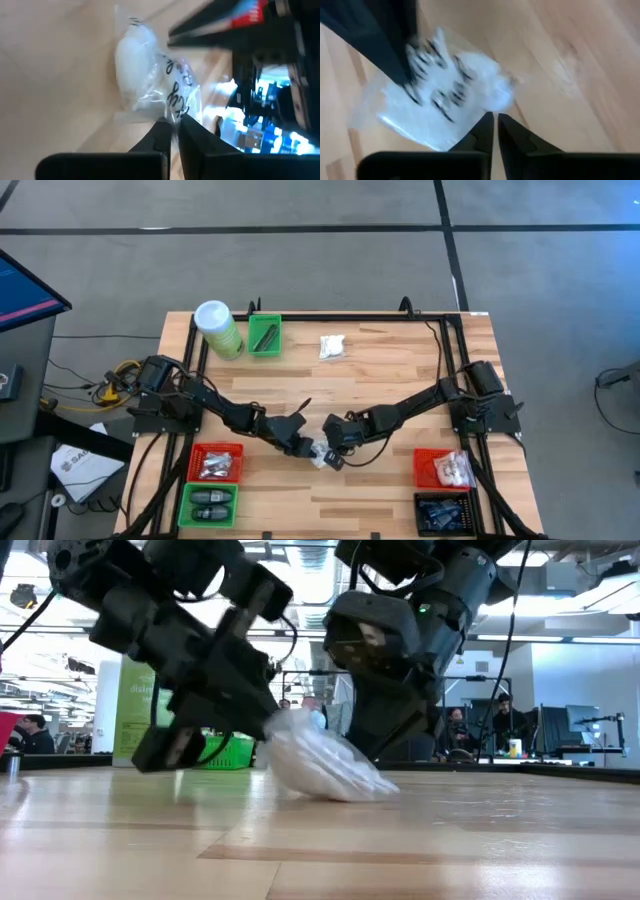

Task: Pick & Place Travel size toiletries
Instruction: Put the cotton pack into the right red bin

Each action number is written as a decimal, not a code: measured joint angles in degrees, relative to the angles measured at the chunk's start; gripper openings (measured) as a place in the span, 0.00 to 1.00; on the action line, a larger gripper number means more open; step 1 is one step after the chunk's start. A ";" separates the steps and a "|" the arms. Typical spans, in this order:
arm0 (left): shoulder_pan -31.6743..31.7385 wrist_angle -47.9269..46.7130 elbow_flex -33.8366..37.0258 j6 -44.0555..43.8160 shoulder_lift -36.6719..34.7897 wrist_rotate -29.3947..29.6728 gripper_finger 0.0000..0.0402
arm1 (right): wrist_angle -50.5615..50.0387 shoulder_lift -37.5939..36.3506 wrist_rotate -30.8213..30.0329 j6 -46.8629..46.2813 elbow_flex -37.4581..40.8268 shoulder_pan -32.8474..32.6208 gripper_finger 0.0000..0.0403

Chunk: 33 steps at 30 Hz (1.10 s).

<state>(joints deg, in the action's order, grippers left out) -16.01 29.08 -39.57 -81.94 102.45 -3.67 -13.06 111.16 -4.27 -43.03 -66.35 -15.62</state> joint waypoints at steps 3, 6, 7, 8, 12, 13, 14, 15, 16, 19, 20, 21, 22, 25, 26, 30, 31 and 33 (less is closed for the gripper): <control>-0.02 -5.73 -0.02 2.11 -2.94 -0.41 0.01 | -1.73 -1.83 -0.02 2.73 0.00 0.00 0.11; 0.28 -12.64 -0.04 5.40 -7.35 -0.18 0.01 | -3.37 -4.21 -0.10 5.05 0.00 0.00 0.19; 0.47 -15.59 -0.06 7.05 -9.13 0.16 0.01 | -3.46 -4.88 -0.09 6.22 0.00 0.00 0.22; 0.77 -18.05 0.07 8.85 -10.98 0.30 0.01 | -3.23 -5.63 -0.10 7.63 0.00 0.00 0.25; 2.59 -24.42 -0.04 13.45 -17.16 0.35 0.01 | -2.36 -9.66 2.53 16.35 -0.06 0.02 0.36; 3.06 -25.66 -0.04 14.20 -18.43 0.46 0.01 | -2.84 -10.68 2.56 18.15 -0.07 0.01 0.37; 3.69 -27.01 -0.04 14.91 -19.58 0.59 0.01 | -3.63 -11.80 2.59 20.19 0.07 -0.02 0.39; 4.33 -28.23 -0.04 15.79 -20.68 0.64 0.01 | -3.39 -12.67 2.54 22.41 0.09 -0.02 0.40; 4.77 -29.66 0.00 16.58 -21.75 0.58 0.01 | -2.97 -13.61 2.04 24.94 0.03 -0.02 0.40; 6.30 -32.37 -0.02 18.61 -23.61 -0.31 0.01 | -3.00 -16.82 -0.69 33.16 0.02 -0.04 0.40; 6.69 -32.85 0.00 19.00 -23.80 -0.91 0.01 | -3.08 -17.65 -1.53 35.90 0.00 -0.04 0.39; 7.07 -32.95 0.00 19.08 -23.80 -1.29 0.01 | -3.47 -18.40 -2.07 38.48 -0.02 0.00 0.38; 7.31 -33.63 0.00 19.33 -23.88 -1.69 0.01 | -4.10 -19.17 -2.58 40.68 0.00 0.10 0.37; 7.87 -33.99 0.00 20.53 -23.89 -2.75 0.01 | -5.29 -20.82 -3.21 44.95 -0.04 0.66 0.34; 8.15 -33.98 0.00 21.03 -23.89 -2.96 0.01 | -6.47 -21.19 -3.24 45.95 -0.02 0.79 0.32; 9.70 -34.21 0.00 22.60 -23.89 -4.93 0.01 | -9.05 -21.60 -3.30 49.70 0.00 1.18 0.29; 9.94 -34.22 0.00 23.00 -23.89 -5.23 0.01 | -9.29 -21.60 -3.30 50.66 -0.02 1.18 0.28; 10.37 -34.21 0.00 23.26 -23.89 -5.39 0.01 | -10.29 -21.63 -3.30 51.86 0.00 1.11 0.26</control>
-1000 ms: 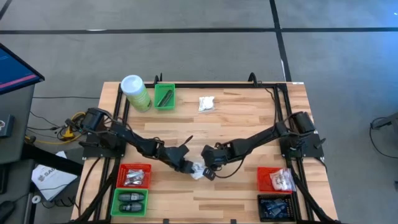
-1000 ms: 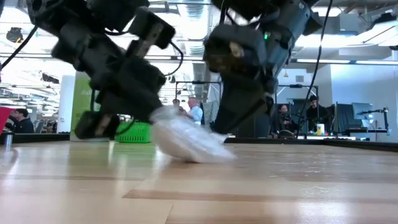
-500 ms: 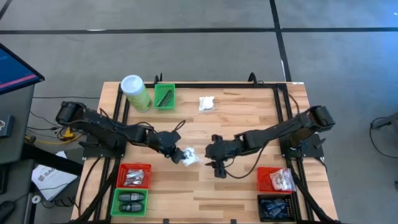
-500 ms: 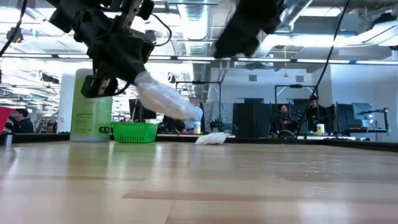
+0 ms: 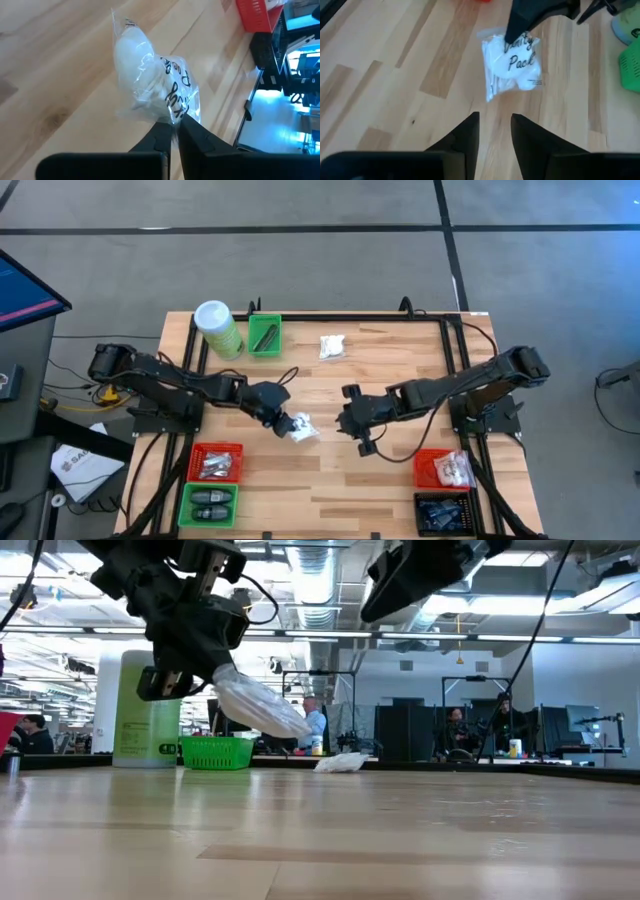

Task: Pick & Place Travel size toiletries
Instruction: Put the cotton pack into the right red bin

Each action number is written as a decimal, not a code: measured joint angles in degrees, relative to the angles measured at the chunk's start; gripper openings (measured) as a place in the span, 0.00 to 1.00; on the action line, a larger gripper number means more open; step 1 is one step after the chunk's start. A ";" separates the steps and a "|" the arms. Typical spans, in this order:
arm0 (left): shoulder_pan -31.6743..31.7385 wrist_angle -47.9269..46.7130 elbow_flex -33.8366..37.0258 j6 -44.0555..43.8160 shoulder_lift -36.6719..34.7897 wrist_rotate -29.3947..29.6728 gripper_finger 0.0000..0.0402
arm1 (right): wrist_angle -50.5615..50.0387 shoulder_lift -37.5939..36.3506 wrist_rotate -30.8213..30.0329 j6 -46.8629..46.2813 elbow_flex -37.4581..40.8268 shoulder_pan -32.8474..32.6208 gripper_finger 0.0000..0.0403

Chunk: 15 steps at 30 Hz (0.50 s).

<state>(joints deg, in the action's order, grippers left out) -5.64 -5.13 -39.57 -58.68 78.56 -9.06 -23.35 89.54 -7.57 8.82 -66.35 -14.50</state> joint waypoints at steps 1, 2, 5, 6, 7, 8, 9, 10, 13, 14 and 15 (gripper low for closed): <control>0.18 -0.04 0.00 0.27 0.00 -0.02 0.01 | -0.09 0.00 0.00 0.30 0.00 -0.03 0.25; 0.43 -0.04 0.00 0.56 0.00 -0.02 0.01 | -0.10 0.00 0.00 0.49 0.00 -0.04 0.25; 1.54 -1.06 -0.40 1.94 0.00 -0.43 0.01 | -0.48 -0.02 0.01 0.83 0.00 0.05 0.23; 2.01 -2.29 -1.04 2.74 0.00 -0.61 0.01 | -0.46 -0.02 0.02 1.09 0.00 0.26 0.23; 2.61 -3.78 -1.95 3.55 0.00 -1.02 0.01 | -0.46 -0.02 0.02 1.55 0.00 0.39 0.23; 3.22 -5.36 -2.90 4.56 0.00 -1.33 0.01 | -0.48 -0.02 0.02 1.93 0.00 0.43 0.22; 3.81 -7.29 -3.96 5.72 0.00 -1.50 0.01 | -0.62 -0.02 0.01 2.28 0.00 0.60 0.22; 4.32 -9.43 -4.97 6.81 0.00 -1.53 0.01 | -0.76 -0.02 0.01 2.31 0.00 0.80 0.21; 5.78 -14.43 -8.19 10.15 0.00 -1.53 0.01 | -1.10 -0.02 0.15 2.83 0.00 1.25 0.18; 6.32 -15.32 -8.97 10.85 0.00 -1.52 0.01 | -1.42 -0.02 0.15 3.48 0.00 1.25 0.17; 6.95 -16.32 -9.52 11.67 0.00 -1.54 0.01 | -1.68 -0.02 0.13 4.14 0.00 1.37 0.16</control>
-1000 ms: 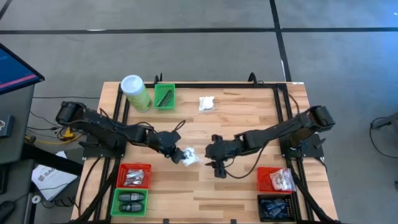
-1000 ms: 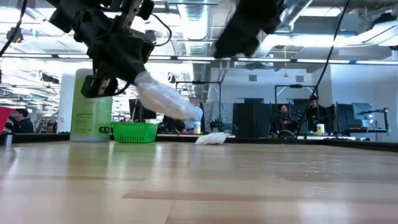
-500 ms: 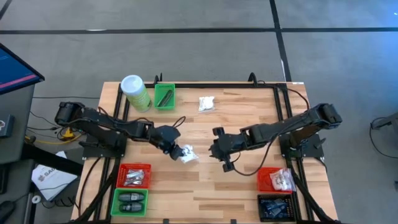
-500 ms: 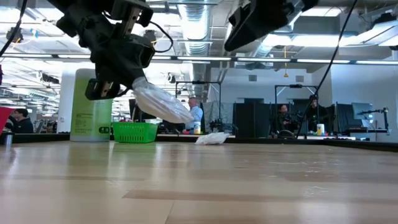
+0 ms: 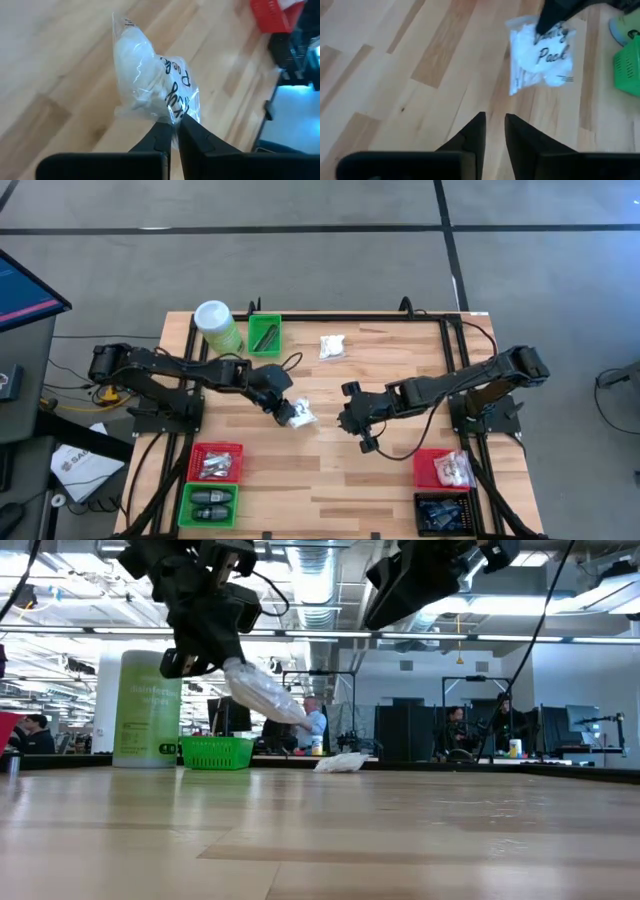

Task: Pick & Place Travel size toiletries
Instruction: Put the cotton pack into the right red bin

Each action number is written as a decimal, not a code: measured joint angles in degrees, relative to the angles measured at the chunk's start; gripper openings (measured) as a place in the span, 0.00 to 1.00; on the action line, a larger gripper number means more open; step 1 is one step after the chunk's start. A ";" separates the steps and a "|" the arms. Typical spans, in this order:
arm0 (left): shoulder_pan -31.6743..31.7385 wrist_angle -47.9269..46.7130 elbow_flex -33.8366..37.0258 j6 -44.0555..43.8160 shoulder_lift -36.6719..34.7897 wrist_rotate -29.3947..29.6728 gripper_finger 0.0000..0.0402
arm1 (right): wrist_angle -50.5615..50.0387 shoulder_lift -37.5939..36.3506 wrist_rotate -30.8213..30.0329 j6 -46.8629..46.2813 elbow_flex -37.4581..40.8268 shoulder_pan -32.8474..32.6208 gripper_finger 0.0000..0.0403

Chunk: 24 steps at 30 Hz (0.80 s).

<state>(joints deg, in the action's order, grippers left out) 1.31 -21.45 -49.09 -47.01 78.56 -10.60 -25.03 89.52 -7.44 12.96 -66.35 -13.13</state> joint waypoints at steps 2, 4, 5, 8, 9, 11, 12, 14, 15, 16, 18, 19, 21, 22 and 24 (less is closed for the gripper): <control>1.28 -2.18 -0.96 1.30 0.00 0.00 0.01 | -0.51 -0.14 0.00 1.41 -0.06 0.26 0.14; 2.66 -3.73 -2.04 2.46 0.00 -0.01 0.01 | -1.91 -0.67 0.00 3.27 -0.67 0.69 0.12; 3.38 -4.30 -2.31 3.27 0.00 0.01 0.01 | -1.61 -0.84 0.00 4.15 -1.13 1.04 0.11; 5.67 -6.23 -2.94 5.03 0.00 0.04 0.01 | -2.11 -2.65 0.00 6.25 -1.69 2.72 0.07; 6.62 -6.85 -3.54 5.90 0.00 0.01 0.01 | -1.53 -3.21 0.05 7.00 -2.01 3.45 0.06; 8.69 -9.49 -5.03 7.80 0.00 -0.05 0.01 | -1.67 -4.66 0.61 8.51 -2.09 5.25 0.02; 9.92 -11.14 -5.82 8.89 0.00 0.02 0.01 | -1.73 -5.32 1.74 9.26 -2.08 6.33 0.01; 12.69 -14.61 -7.70 11.25 0.02 0.13 0.01 | -1.75 -6.44 4.32 10.78 -2.08 8.75 0.01; 14.16 -15.80 -8.65 12.43 0.01 0.20 0.01 | -1.80 -6.94 4.81 11.43 -2.08 9.97 0.01; 15.90 -17.22 -9.75 13.70 0.02 0.21 0.01 | -1.73 -7.33 5.35 12.22 -2.08 11.27 0.01; 19.33 -20.27 -11.87 16.27 0.02 0.28 0.01 | -1.75 -7.98 7.09 13.93 -2.07 14.08 0.01; 21.11 -21.56 -12.90 17.62 0.02 0.32 0.01 | -1.75 -8.22 8.61 14.85 -2.05 15.44 0.00; 24.71 -24.50 -15.19 20.01 0.02 0.50 0.01 | -1.22 -8.36 11.70 16.50 -2.05 17.96 0.00; 26.46 -25.91 -16.24 21.23 0.02 0.55 0.01 | -1.39 -8.53 13.02 17.23 -2.04 19.04 0.01; 29.47 -29.34 -18.57 23.76 0.48 1.71 0.01 | -1.17 -8.85 14.67 18.73 -2.01 20.90 0.01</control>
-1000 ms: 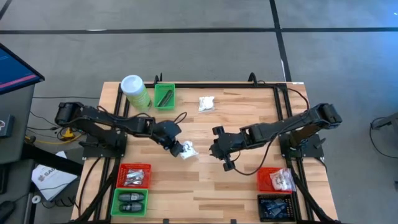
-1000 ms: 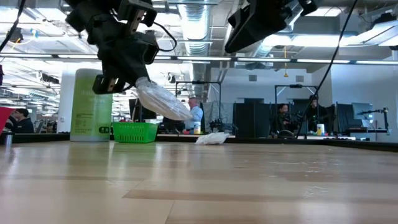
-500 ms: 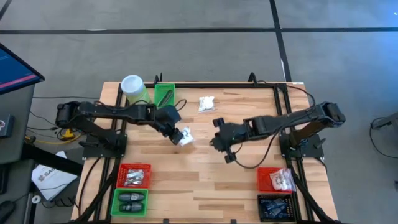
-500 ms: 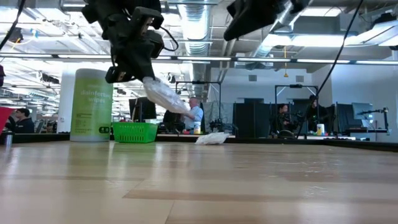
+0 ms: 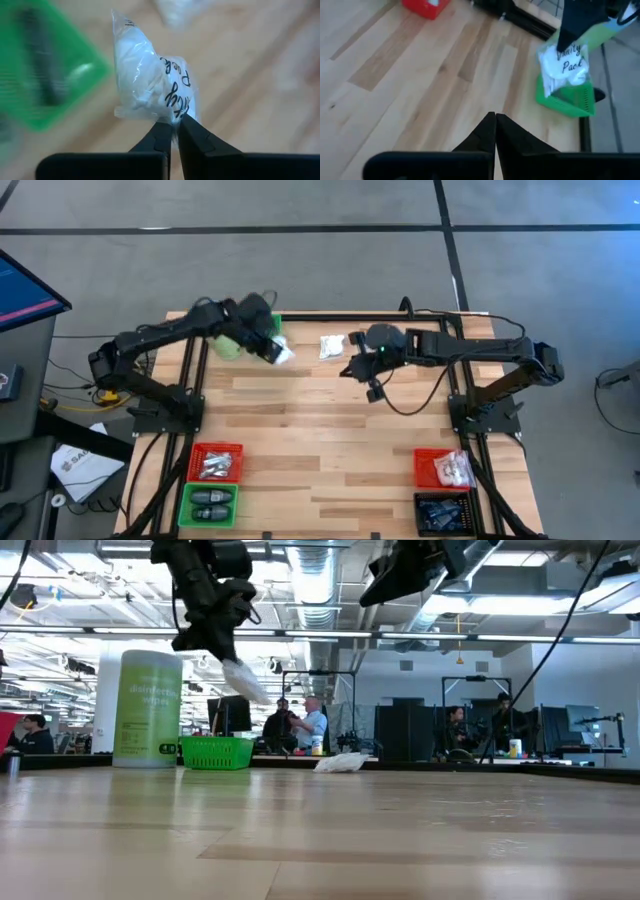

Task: Pick & Place Travel size toiletries
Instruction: Put the cotton pack into the right red bin

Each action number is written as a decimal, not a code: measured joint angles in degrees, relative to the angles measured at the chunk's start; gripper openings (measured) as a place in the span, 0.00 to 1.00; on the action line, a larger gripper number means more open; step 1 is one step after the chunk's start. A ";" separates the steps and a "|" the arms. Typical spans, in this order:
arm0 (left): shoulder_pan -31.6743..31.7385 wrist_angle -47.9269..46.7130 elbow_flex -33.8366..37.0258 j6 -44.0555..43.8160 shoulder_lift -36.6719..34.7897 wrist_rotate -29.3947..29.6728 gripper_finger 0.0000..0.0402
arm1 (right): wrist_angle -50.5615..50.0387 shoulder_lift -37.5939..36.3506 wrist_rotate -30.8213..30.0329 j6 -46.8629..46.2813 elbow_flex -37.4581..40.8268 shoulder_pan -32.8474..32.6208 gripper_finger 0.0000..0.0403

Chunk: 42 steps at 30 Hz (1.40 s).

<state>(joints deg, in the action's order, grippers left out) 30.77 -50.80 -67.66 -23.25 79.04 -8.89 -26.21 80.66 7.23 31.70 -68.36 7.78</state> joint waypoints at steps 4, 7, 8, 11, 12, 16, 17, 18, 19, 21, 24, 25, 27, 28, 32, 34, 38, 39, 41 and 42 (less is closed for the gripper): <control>5.30 -9.39 -5.58 6.99 2.80 4.62 0.01 | 0.32 -0.02 0.46 1.46 -0.04 2.46 0.00; 8.15 -14.53 -9.78 12.38 6.69 6.10 0.01 | 0.55 -0.02 0.48 1.72 -0.04 3.59 0.01; 8.76 -15.43 -11.21 13.74 8.22 6.17 0.01 | 0.51 -0.02 0.57 2.18 -0.04 3.91 0.01; 8.73 -18.03 -14.73 15.74 11.58 5.93 0.01 | 0.95 -0.02 0.71 3.20 -0.04 4.56 0.01; 8.02 -17.85 -15.50 16.15 11.80 5.90 0.01 | 1.11 -0.02 0.73 2.96 -0.04 4.74 0.01; 4.63 -17.94 -17.46 16.84 11.78 5.41 0.01 | 0.95 -0.52 0.76 -0.44 -0.02 4.77 0.01; 3.97 -17.97 -17.48 16.85 11.54 5.38 0.01 | 0.92 -0.81 0.78 -1.11 -0.02 4.76 0.01; 3.21 -18.05 -17.48 16.84 11.16 5.43 0.01 | 0.77 -1.06 0.78 -1.63 -0.02 4.74 0.01; 2.30 -18.05 -17.51 16.81 10.70 5.46 0.01 | 0.31 -1.28 0.76 -2.19 -0.02 4.71 0.01; 0.53 -18.03 -17.53 16.48 9.92 5.34 0.01 | -0.30 -1.55 0.78 -4.34 -0.02 4.69 0.00; -2.77 -17.82 -17.53 13.71 9.34 3.79 0.01 | -1.32 -2.33 0.76 -9.20 -0.02 4.51 0.00; -4.00 -17.80 -17.53 12.34 9.16 3.63 0.01 | -1.98 -2.68 0.72 -10.00 -0.02 4.23 0.00; -6.35 -17.72 -17.53 10.01 8.92 3.50 0.01 | -2.65 -3.29 0.56 -10.11 -0.02 3.36 0.00; -7.65 -17.58 -17.53 9.12 8.90 3.52 0.01 | -3.14 -3.68 0.40 -9.95 0.00 2.72 0.00; -13.26 -16.50 -17.53 6.31 8.92 3.69 0.01 | -2.98 -5.42 -1.89 -10.16 0.04 -1.27 0.00; -15.96 -15.42 -17.53 4.77 8.92 3.59 0.01 | -3.08 -6.18 -5.61 -12.25 0.04 -3.82 0.00; -20.68 -13.11 -17.50 1.93 8.37 3.46 0.01 | -3.38 -7.45 -15.61 -17.82 0.04 -10.03 0.01; -21.80 -12.07 -17.53 1.11 8.28 3.46 0.01 | -3.39 -7.70 -17.81 -19.25 0.04 -11.76 0.02; -23.99 -10.58 -17.50 0.27 7.94 3.48 0.01 | -3.10 -7.98 -21.47 -22.07 0.04 -15.46 0.04; -25.19 -9.63 -17.48 -0.08 7.69 3.50 0.01 | -2.80 -8.02 -22.99 -23.58 0.04 -17.34 0.06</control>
<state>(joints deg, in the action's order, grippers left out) 5.59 -60.43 -85.15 -23.32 86.74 -5.39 -29.01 72.64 -15.76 8.11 -68.31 -9.56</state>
